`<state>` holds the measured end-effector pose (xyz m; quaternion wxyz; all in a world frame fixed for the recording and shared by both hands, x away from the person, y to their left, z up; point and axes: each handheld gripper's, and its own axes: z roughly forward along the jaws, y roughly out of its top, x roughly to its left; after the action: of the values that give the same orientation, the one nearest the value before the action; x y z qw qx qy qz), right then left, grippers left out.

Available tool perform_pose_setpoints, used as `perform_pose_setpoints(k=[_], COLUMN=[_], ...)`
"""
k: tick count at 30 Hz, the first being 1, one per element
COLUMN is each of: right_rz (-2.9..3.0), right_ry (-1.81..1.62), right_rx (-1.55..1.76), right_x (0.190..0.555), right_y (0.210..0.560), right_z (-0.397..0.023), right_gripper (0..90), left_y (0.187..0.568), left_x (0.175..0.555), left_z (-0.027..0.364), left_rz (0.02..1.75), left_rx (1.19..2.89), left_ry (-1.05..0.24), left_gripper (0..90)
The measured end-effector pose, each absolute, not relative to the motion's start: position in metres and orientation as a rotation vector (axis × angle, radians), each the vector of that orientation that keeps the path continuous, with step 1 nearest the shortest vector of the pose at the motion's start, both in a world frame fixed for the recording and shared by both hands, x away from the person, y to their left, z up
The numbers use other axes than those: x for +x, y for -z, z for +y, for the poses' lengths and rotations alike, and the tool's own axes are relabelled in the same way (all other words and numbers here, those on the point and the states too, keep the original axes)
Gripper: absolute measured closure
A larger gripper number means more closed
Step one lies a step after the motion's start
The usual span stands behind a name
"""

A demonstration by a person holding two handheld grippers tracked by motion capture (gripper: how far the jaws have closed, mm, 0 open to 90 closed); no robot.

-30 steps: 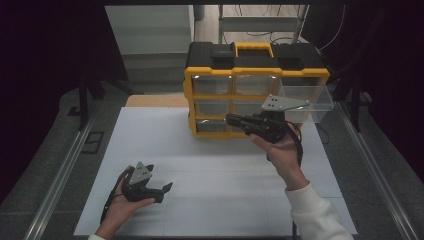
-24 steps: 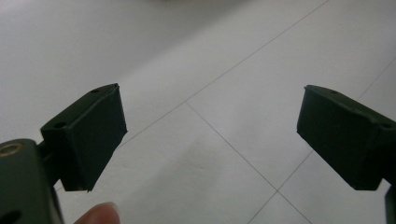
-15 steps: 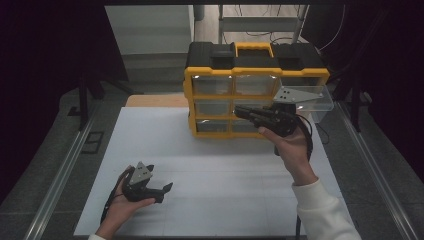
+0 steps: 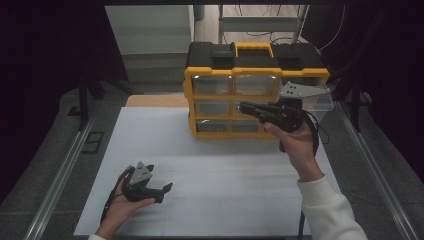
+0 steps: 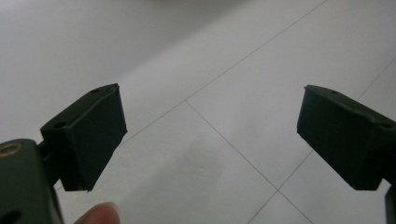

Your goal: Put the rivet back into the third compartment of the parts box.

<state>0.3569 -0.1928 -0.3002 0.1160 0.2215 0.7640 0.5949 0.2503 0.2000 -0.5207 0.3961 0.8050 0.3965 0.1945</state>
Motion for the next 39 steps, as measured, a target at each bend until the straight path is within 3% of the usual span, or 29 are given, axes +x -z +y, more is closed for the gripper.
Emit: perform_pose_setpoints(k=[39], right_rz=[2.091], right_ry=[-1.659], right_rx=[0.798], right_x=[0.368], right_y=[0.270], right_z=[-0.266], right_gripper=[88.8], left_y=[0.520], left_x=[0.251], left_z=[0.201], left_rz=[1.012], left_rx=[2.028], left_ry=[-0.492], left_gripper=[8.6])
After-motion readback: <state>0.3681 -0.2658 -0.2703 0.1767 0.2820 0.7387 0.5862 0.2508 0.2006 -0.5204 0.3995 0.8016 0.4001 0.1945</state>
